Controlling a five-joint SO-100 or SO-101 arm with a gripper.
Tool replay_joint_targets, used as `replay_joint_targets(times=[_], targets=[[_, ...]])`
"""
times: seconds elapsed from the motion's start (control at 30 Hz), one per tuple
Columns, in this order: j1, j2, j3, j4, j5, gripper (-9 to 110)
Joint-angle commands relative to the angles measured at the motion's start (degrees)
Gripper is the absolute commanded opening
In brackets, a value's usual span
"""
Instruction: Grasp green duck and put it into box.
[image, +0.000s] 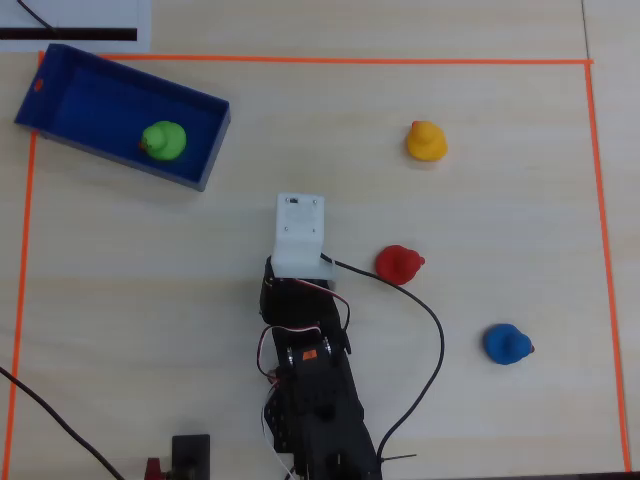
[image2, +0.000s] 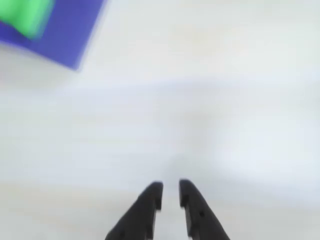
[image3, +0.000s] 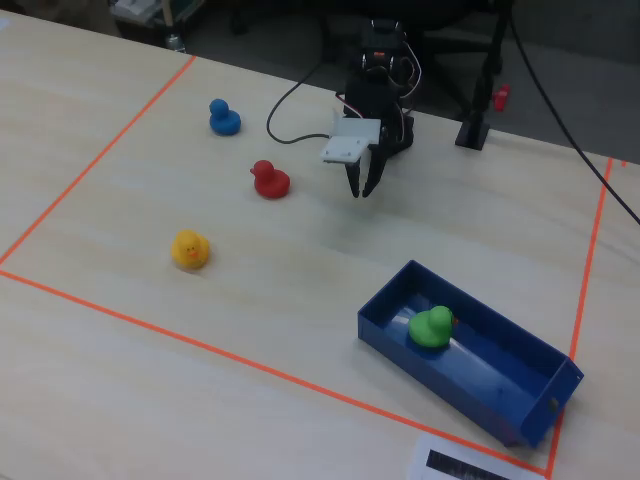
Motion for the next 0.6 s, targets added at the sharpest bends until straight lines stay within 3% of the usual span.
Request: replay_joint_targets(times=[0.0,0.23,0.57], targets=[[1.05,0.44,2.29,2.2,-0.7,0],[0.97,0.53,2.46,17.67,-2.46,0],[4.31,0.53,2.46,17.67,-1.05,2]])
